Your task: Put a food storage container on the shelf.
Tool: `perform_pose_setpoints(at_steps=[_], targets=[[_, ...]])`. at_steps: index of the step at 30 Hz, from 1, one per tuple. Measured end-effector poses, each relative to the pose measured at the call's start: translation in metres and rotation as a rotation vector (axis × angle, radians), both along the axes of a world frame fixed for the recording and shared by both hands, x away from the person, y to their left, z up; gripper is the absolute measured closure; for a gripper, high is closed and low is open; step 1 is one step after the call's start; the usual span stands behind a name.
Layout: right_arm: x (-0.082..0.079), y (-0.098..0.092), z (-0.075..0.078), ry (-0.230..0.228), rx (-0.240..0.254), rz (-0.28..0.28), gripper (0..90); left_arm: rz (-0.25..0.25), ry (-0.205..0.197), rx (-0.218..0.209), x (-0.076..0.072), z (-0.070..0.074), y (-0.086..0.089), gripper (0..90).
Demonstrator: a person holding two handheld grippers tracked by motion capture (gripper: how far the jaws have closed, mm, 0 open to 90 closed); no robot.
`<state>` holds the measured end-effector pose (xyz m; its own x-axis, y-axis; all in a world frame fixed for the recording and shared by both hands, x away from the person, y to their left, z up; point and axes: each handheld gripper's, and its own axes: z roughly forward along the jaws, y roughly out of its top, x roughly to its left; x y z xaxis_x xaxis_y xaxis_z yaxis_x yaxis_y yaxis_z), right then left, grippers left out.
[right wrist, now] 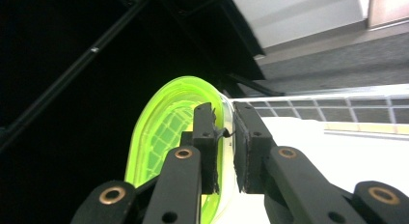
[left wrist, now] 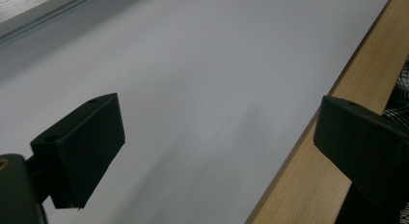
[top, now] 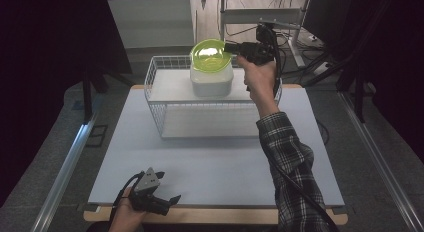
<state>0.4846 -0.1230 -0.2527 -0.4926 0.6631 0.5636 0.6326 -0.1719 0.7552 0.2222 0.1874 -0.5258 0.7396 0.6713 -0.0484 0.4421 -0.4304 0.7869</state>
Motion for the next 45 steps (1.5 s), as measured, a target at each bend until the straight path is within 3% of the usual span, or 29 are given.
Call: perform_pose_setpoints(at_steps=[9,15,18,22,25,28,36,45], targets=[[0.004,0.008,0.0,-0.026,-0.113,-0.066,74.3,-0.005,0.004,0.0,0.0,0.0,0.0,3.6],[0.008,0.007,-0.004,-0.03,-0.136,-0.065,67.5,-0.009,0.005,0.003,0.0,-0.001,-0.001,3.7],[0.009,0.006,-0.004,-0.044,-0.143,-0.056,56.1,-0.009,0.006,0.004,0.0,-0.001,-0.001,3.6],[0.009,0.006,-0.004,-0.081,-0.162,-0.001,33.4,-0.008,0.006,0.004,0.0,-0.001,-0.001,3.6],[0.007,0.006,-0.004,-0.11,-0.167,0.02,23.9,-0.009,0.006,0.005,0.0,-0.001,-0.001,3.6],[0.002,0.005,-0.004,-0.156,-0.187,0.044,15.4,-0.008,0.006,0.004,0.0,-0.001,-0.001,3.7],[-0.024,0.0,-0.015,-0.26,-0.273,0.11,8.1,-0.007,0.002,0.008,0.0,-0.001,-0.001,3.6],[-0.051,-0.013,-0.032,-0.298,-0.317,0.142,6.1,-0.005,0.001,0.006,0.0,-0.001,-0.002,3.7]])
